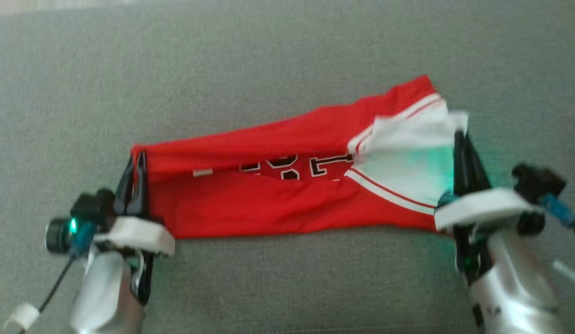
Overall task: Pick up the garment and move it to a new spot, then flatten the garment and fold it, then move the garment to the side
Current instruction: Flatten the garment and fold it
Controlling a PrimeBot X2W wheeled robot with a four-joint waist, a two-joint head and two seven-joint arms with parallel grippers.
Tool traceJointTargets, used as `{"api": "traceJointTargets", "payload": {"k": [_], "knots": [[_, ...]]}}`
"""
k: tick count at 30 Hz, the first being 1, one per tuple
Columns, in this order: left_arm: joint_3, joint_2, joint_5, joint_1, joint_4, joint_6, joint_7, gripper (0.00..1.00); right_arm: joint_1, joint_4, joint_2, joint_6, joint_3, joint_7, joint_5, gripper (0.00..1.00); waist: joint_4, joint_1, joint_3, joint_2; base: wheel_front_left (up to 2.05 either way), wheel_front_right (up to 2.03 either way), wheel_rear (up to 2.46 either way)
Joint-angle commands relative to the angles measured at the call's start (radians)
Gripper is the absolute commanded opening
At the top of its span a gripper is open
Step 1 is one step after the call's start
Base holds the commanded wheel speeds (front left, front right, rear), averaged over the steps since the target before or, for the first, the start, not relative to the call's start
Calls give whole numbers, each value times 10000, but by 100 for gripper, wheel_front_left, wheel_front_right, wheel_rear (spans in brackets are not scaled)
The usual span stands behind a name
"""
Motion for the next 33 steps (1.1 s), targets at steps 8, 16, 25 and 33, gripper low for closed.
{"api": "traceJointTargets", "payload": {"k": [8, 16, 25, 33], "knots": [[985, -205, 222, 940, -350, 581, -49, 100, 604, -202, 155, -7, 317, -43, 406, 100, -131, 3, -871, 0, 0, 0, 0], [1116, -444, 504, 2647, -1510, 1408, -49, 100, 1254, -646, 174, -7, -289, -106, -1431, 100, 91, 3, -1906, 0, 0, 0, 0], [546, -473, 908, 3852, -2151, 1706, -49, 100, 2300, -894, 183, -7, -169, -109, -1752, 100, 406, 3, -2614, 0, 0, 0, 0], [358, -476, 870, 4309, -2180, 1786, -49, 100, 2610, -635, 184, -7, -149, -109, -1883, 100, 484, 3, -2829, 0, 0, 0, 0]]}}
